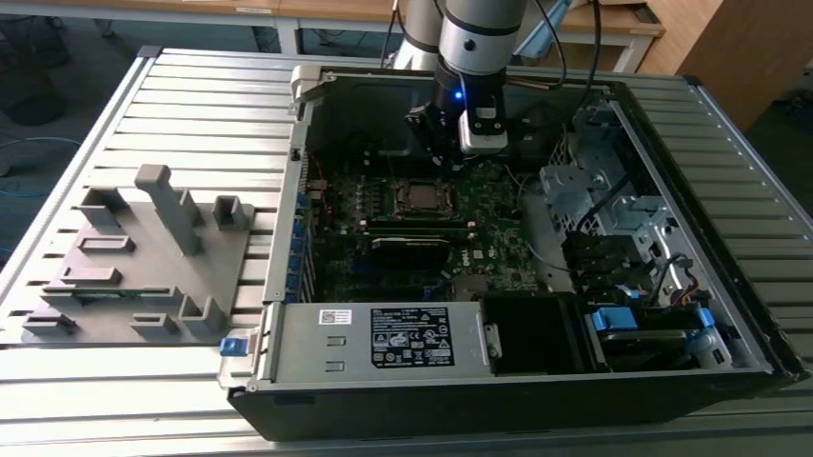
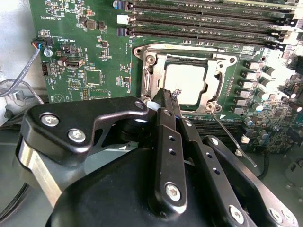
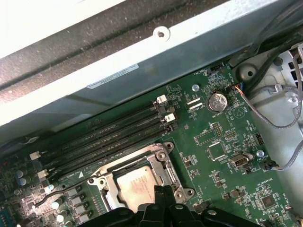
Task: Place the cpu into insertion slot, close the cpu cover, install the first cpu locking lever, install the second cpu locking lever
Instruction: 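Close the cpu cover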
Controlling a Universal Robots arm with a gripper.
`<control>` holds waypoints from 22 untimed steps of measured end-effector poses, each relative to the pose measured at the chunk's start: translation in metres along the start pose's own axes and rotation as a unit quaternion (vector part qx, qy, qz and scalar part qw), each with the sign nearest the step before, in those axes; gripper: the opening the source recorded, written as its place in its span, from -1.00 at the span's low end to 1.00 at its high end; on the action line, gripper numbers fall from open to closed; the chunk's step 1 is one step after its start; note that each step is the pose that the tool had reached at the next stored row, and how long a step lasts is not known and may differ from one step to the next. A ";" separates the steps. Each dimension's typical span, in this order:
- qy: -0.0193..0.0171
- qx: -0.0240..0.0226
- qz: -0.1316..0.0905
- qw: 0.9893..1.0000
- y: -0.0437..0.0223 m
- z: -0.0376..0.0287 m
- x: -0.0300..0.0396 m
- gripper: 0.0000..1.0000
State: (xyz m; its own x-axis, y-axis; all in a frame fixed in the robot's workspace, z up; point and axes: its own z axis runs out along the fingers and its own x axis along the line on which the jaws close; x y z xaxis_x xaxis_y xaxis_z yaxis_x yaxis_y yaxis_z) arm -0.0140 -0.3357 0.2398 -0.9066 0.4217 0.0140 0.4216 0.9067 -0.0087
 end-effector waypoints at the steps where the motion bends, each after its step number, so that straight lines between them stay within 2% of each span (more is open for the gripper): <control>1: 0.000 0.000 0.000 1.000 0.0000 0.0000 0.0000 -0.80; 18: 0.000 0.000 -0.009 1.000 -0.0001 0.0000 0.0004 -0.80; 20: 0.000 -0.001 -0.011 1.000 -0.0004 0.0000 0.0008 -0.80; 22: 0.000 -0.004 -0.014 1.000 -0.0006 0.0001 0.0013 -0.80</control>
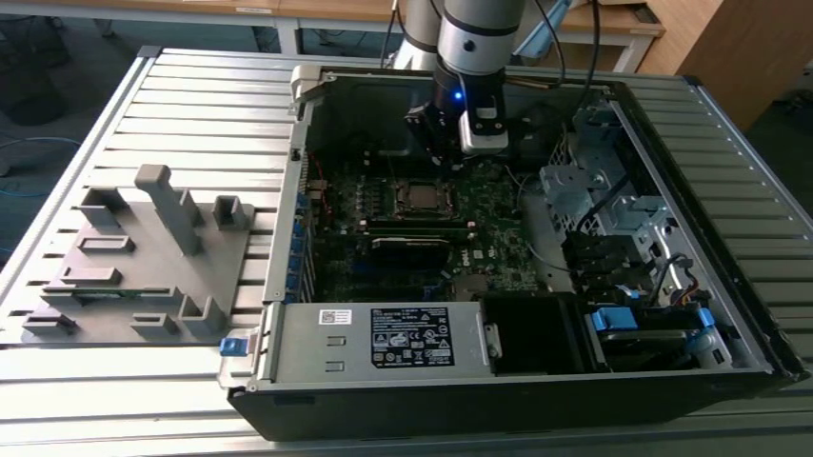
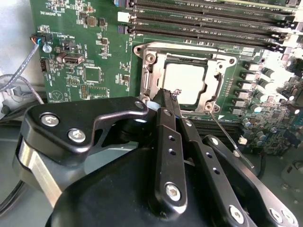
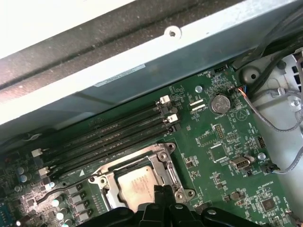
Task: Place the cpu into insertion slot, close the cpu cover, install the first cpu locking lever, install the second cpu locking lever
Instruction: 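Close the cpu cover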
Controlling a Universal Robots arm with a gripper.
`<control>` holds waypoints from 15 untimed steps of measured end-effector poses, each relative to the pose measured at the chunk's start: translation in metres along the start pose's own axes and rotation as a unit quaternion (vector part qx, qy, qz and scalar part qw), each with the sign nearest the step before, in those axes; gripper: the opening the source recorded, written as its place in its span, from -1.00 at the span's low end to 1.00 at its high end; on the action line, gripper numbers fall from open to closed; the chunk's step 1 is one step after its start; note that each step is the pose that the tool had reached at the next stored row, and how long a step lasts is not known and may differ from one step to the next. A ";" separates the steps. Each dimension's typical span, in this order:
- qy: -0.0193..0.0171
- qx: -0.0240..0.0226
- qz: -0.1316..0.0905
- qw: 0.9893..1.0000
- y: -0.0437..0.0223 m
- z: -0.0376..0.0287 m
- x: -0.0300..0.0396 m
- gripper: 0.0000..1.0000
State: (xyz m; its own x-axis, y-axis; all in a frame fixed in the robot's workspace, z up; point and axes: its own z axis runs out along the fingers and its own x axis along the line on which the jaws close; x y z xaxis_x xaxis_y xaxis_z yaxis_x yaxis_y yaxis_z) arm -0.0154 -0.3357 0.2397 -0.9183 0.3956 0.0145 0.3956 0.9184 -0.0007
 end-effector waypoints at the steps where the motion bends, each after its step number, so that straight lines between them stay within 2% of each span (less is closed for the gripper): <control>1: 0.000 -0.001 -0.002 1.000 0.0000 0.0000 0.0000 -0.80; 6: -0.001 -0.007 -0.017 1.000 0.0000 0.0003 0.0001 -0.80; 11: -0.002 -0.013 -0.038 0.999 0.0000 0.0006 0.0001 -0.80; 15: -0.006 -0.017 -0.053 0.998 0.0000 0.0009 0.0001 -0.80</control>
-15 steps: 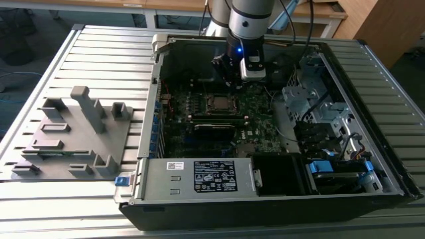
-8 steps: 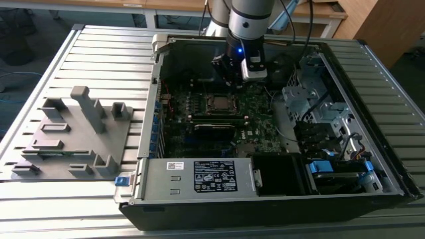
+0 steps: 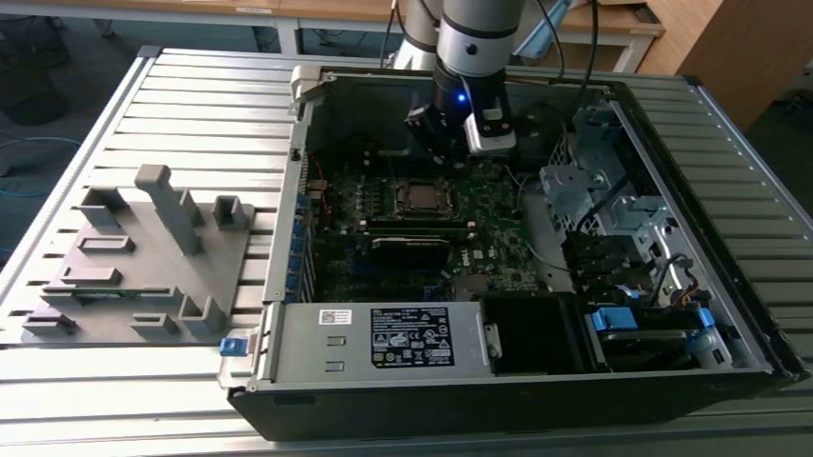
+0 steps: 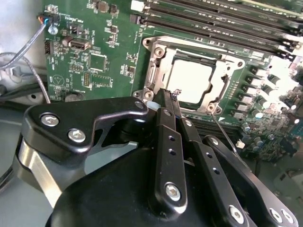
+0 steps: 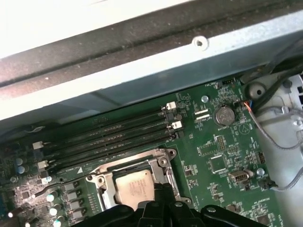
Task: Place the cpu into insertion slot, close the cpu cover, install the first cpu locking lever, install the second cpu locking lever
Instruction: 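Close the cpu cover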
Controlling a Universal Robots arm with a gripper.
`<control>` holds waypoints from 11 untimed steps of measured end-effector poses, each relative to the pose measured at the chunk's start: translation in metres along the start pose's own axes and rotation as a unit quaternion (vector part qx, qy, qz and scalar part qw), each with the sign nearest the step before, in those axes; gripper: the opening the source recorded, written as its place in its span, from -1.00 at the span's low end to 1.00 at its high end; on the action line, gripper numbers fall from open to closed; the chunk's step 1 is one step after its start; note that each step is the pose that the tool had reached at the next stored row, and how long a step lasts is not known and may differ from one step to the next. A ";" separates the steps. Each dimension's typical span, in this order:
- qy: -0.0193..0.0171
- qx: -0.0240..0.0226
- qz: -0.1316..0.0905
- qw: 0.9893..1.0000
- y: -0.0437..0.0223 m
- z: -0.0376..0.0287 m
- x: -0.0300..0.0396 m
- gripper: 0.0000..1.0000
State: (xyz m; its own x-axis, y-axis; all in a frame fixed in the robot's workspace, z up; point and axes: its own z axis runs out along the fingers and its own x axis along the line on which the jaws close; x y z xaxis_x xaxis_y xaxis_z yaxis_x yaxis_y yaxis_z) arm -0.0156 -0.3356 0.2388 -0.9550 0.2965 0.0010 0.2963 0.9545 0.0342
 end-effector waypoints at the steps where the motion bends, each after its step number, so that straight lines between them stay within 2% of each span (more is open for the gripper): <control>1: -0.001 -0.001 -0.004 1.000 0.0000 0.0001 0.0000 -0.80; 6: -0.008 -0.005 -0.026 1.000 0.0000 0.0007 -0.0001 -0.80; 11: -0.008 -0.006 -0.050 0.999 -0.0001 0.0011 0.0001 -0.80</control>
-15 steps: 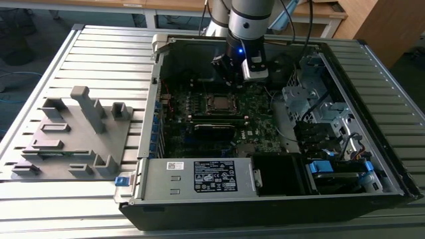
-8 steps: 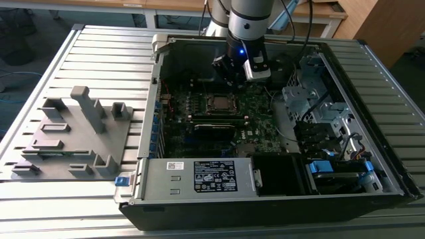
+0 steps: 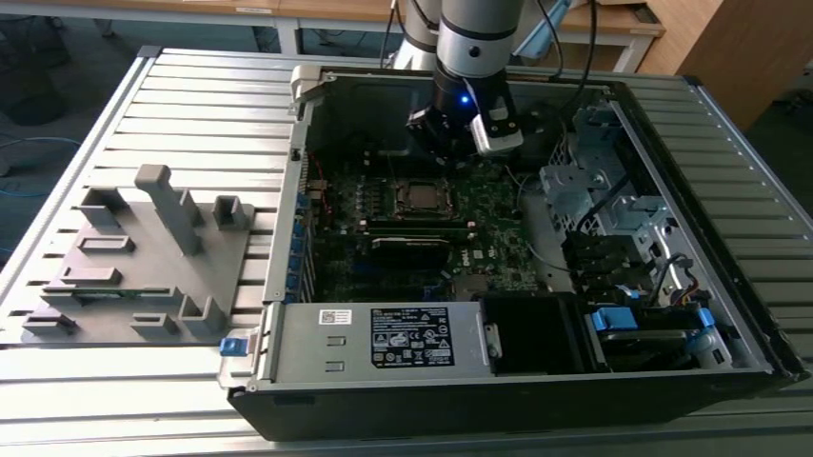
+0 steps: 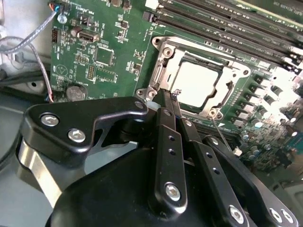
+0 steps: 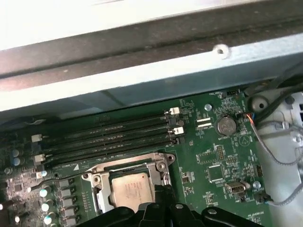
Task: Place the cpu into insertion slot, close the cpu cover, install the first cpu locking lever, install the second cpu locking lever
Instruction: 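Close the cpu cover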
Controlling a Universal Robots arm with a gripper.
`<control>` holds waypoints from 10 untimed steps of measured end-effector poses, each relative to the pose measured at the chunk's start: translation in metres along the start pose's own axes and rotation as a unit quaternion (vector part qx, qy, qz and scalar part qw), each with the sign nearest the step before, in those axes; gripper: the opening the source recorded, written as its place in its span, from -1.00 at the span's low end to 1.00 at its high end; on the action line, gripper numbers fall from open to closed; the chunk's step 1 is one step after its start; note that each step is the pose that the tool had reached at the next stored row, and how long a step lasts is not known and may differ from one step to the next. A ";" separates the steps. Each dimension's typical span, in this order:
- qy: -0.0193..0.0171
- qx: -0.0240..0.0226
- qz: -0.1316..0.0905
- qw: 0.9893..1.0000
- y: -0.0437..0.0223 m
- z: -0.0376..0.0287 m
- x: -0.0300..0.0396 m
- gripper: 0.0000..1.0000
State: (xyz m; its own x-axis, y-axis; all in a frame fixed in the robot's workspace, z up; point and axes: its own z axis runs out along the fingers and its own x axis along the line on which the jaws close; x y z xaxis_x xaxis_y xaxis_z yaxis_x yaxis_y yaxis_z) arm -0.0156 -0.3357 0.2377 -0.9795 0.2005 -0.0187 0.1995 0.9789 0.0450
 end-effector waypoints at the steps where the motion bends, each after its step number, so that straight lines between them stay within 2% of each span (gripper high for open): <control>1: 0.000 0.000 -0.007 1.000 0.0000 0.0002 0.0000 -0.80; 6: 0.002 -0.001 -0.046 0.999 0.0000 0.0013 0.0000 -0.80; 10: 0.003 0.000 -0.061 0.998 0.0000 0.0017 -0.0001 -0.80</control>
State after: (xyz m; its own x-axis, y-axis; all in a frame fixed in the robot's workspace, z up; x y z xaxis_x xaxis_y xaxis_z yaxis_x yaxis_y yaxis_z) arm -0.0155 -0.3356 0.2360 -0.9967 0.0790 -0.0189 0.0781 0.9960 0.0424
